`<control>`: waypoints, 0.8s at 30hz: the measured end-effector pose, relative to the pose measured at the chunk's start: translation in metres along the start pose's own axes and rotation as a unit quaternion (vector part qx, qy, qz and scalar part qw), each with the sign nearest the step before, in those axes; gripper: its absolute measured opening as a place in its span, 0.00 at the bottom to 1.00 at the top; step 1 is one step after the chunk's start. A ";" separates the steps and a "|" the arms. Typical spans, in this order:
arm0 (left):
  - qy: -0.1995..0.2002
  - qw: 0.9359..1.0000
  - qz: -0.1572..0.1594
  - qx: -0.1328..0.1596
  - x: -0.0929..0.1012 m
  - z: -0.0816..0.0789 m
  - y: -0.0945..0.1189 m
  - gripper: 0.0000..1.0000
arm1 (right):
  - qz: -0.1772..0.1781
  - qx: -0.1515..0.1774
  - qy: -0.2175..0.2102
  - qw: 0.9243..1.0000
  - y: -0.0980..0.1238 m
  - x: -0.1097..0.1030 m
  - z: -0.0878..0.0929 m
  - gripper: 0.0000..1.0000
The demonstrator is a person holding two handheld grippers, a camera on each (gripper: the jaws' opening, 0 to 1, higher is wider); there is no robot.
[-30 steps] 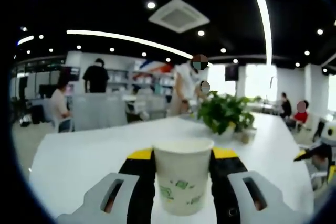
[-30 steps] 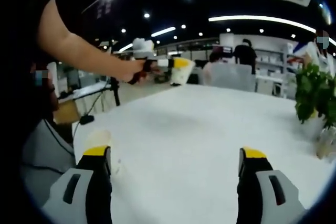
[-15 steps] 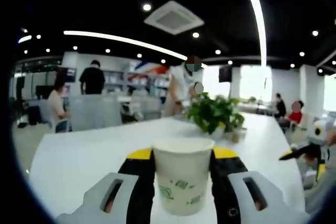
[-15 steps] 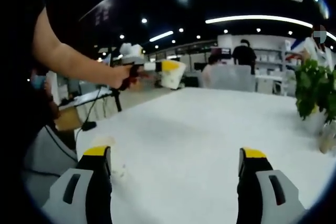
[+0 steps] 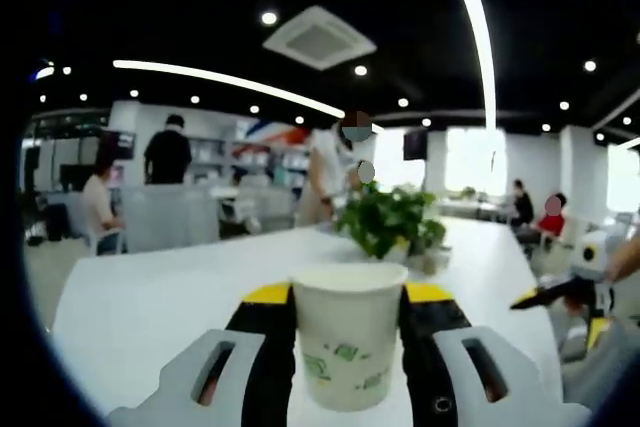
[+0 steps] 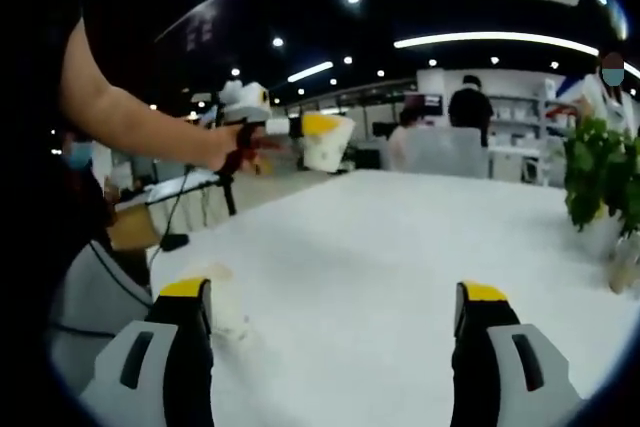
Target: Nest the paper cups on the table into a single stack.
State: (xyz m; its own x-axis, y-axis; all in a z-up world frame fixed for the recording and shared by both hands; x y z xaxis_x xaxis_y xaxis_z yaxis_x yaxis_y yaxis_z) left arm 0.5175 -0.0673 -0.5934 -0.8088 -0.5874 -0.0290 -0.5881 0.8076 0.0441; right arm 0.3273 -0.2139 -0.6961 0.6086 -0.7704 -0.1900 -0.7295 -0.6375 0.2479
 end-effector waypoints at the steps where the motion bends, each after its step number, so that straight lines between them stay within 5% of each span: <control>1: 0.000 1.000 0.001 0.001 0.001 -0.001 0.000 0.38 | 0.000 0.000 0.001 1.000 0.000 0.000 0.000 1.00; 15: -0.013 1.000 0.019 0.016 0.030 -0.021 0.016 0.38 | -0.007 0.010 0.006 1.000 0.003 -0.008 -0.013 1.00; 24: -0.010 1.000 0.021 0.019 0.049 -0.018 0.033 0.38 | -0.010 0.008 0.008 1.000 0.006 -0.013 -0.015 1.00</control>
State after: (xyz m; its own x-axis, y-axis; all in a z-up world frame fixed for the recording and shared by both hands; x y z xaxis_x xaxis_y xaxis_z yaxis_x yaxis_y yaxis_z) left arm 0.4585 -0.0703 -0.5754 -0.8322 -0.5524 -0.0480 -0.5533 0.8329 0.0068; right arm 0.3192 -0.2077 -0.6783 0.6275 -0.7575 -0.1802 -0.7224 -0.6527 0.2284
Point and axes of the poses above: the point that each gripper's makers call its tool centre point, and the gripper's own axes: y roughly backward along the fingers, x roughly to its right, z roughly out of its underside, the point moved 1 cm from there along y, roughly backward along the fingers, and after that the axes turned 6 degrees about -y, right-handed, at the moved point
